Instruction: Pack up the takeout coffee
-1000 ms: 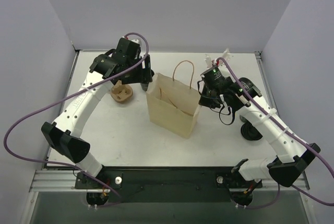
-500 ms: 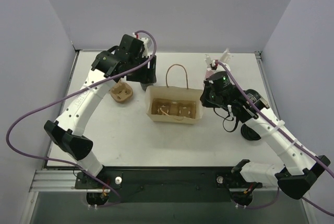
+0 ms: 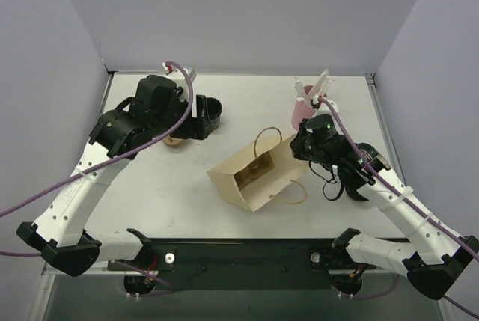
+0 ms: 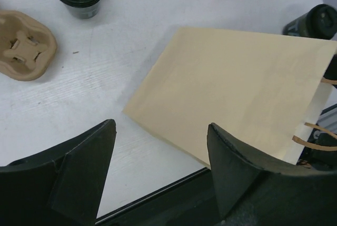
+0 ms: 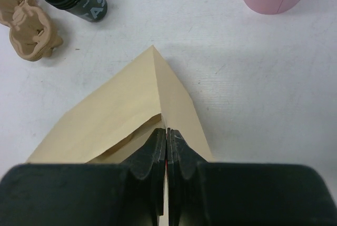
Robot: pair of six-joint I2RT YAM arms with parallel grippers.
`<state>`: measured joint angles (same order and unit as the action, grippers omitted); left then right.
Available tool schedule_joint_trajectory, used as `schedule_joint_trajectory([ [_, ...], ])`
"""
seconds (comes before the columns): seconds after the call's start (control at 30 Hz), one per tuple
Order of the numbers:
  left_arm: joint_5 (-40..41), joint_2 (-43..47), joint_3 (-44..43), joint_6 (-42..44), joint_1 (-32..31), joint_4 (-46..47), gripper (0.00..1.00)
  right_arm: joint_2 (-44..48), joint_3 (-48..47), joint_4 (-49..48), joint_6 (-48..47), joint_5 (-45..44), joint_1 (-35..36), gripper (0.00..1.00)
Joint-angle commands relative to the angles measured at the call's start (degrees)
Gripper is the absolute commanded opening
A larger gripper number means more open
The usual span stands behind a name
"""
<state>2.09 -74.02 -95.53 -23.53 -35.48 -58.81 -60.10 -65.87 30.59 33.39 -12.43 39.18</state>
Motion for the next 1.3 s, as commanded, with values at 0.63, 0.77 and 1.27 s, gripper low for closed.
schedule_joint_trajectory([
  [0.63,-5.69,8.89,10.97,-13.38,-4.5,-4.03,0.63,-7.58,-12.0,16.25,10.82,-12.97,1.43,0.0],
  [0.77,-5.26,10.21,7.39,-17.24,-8.35,-3.16,0.61,-8.98,-12.88,18.1,12.66,-11.92,1.51,0.0],
  [1.27,9.24,2.74,8.6,-23.59,-19.71,0.44,0.6,-8.11,-12.09,18.01,14.95,-11.57,2.83,0.0],
])
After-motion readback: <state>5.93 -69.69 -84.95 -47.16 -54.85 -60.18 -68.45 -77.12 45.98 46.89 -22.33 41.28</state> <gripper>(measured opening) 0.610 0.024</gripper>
